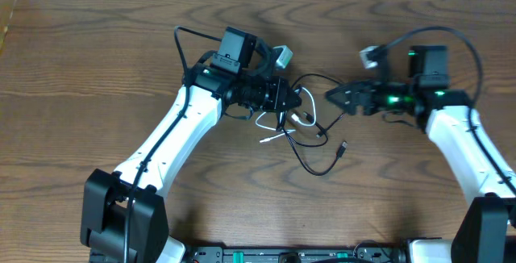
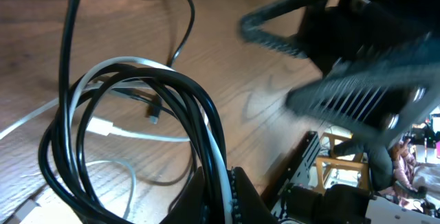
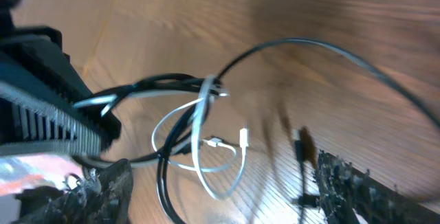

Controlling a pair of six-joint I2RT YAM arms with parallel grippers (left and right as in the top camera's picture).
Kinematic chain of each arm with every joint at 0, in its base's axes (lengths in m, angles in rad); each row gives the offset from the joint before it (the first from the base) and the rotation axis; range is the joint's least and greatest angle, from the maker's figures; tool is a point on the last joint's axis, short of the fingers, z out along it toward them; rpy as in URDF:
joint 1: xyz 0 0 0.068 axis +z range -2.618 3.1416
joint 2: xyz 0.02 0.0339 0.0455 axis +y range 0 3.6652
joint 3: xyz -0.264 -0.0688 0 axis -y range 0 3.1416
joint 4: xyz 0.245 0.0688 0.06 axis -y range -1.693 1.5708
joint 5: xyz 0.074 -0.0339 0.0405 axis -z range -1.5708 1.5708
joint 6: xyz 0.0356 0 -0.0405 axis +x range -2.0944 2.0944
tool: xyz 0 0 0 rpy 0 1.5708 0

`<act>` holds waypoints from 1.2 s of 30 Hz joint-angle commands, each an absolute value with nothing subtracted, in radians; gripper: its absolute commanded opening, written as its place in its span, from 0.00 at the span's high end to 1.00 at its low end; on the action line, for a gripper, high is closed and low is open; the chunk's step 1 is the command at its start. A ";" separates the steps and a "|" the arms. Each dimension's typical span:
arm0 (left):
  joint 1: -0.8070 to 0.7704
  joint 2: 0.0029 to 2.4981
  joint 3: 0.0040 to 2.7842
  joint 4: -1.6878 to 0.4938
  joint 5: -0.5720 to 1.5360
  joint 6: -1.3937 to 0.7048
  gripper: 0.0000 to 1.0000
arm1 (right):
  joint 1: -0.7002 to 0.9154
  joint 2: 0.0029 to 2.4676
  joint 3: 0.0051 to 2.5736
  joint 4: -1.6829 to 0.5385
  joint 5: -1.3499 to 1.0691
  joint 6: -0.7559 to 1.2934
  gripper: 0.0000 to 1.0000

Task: Untangle cables

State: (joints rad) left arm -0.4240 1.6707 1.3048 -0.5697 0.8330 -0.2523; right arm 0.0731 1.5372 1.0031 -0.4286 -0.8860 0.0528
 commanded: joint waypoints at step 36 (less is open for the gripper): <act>-0.368 1.665 1.326 -0.665 0.857 0.048 0.92 | -0.280 1.700 1.006 -0.691 -0.482 0.183 0.99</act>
State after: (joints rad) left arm -0.3550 1.6707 1.3052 -0.6617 0.8406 0.0277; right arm -0.2577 1.7126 1.0031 -0.6716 -0.4675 0.2329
